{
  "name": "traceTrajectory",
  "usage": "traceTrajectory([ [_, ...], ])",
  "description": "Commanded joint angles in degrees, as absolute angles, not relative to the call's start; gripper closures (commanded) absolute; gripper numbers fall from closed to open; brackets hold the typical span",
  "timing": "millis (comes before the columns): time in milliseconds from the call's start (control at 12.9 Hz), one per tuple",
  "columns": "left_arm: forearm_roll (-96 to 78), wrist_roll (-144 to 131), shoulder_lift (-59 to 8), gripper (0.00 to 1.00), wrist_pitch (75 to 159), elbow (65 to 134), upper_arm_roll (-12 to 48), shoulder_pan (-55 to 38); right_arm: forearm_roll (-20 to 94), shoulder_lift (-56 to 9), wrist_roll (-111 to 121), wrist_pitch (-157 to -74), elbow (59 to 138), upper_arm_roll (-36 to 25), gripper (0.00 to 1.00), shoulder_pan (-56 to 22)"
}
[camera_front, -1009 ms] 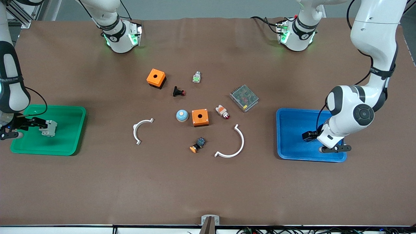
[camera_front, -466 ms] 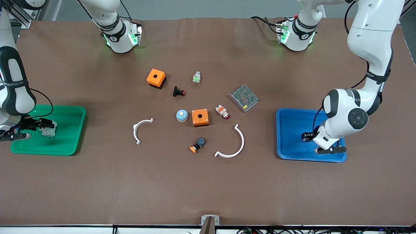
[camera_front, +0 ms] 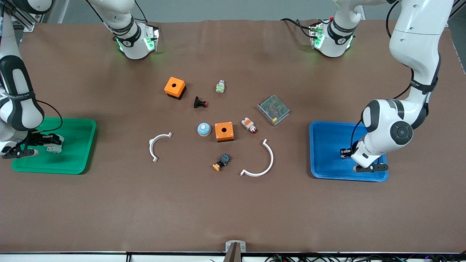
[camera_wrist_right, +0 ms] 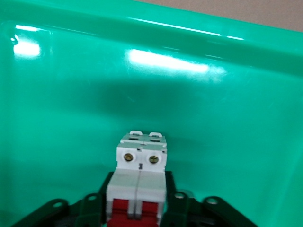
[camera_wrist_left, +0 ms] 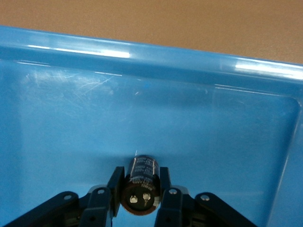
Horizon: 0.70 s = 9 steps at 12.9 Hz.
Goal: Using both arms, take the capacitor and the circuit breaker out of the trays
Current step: 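Close the left gripper on the capacitor while the right gripper closes on the breaker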
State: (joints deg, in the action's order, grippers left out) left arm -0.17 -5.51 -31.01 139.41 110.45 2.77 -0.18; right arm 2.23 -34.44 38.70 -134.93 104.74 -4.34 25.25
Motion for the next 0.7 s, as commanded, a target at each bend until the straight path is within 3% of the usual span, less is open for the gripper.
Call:
traceTrajectory([
  [0, 0.62, -6.93, -27.71, 0.79, 133.64, 109.60, 3.07, -0.52, 3.43, -32.09, 40.08, -133.17, 104.68, -3.34, 1.00, 25.14],
  [155, 0.53, -10.96, -24.71, 0.79, 122.49, 105.41, 5.87, -1.66, 3.25, -28.23, 39.11, -123.72, 100.48, -3.43, 1.00, 21.81],
  [388, 0.00, -24.04, -27.58, 0.79, 111.12, 93.47, 10.36, -5.61, 2.55, -24.54, 24.17, -104.56, 90.64, -3.52, 1.00, 13.75],
  [621, -0.62, -35.99, -34.25, 0.79, 109.69, 85.02, 11.16, -13.86, 3.51, -21.45, 7.78, -100.90, 91.92, -3.25, 0.98, 4.25],
])
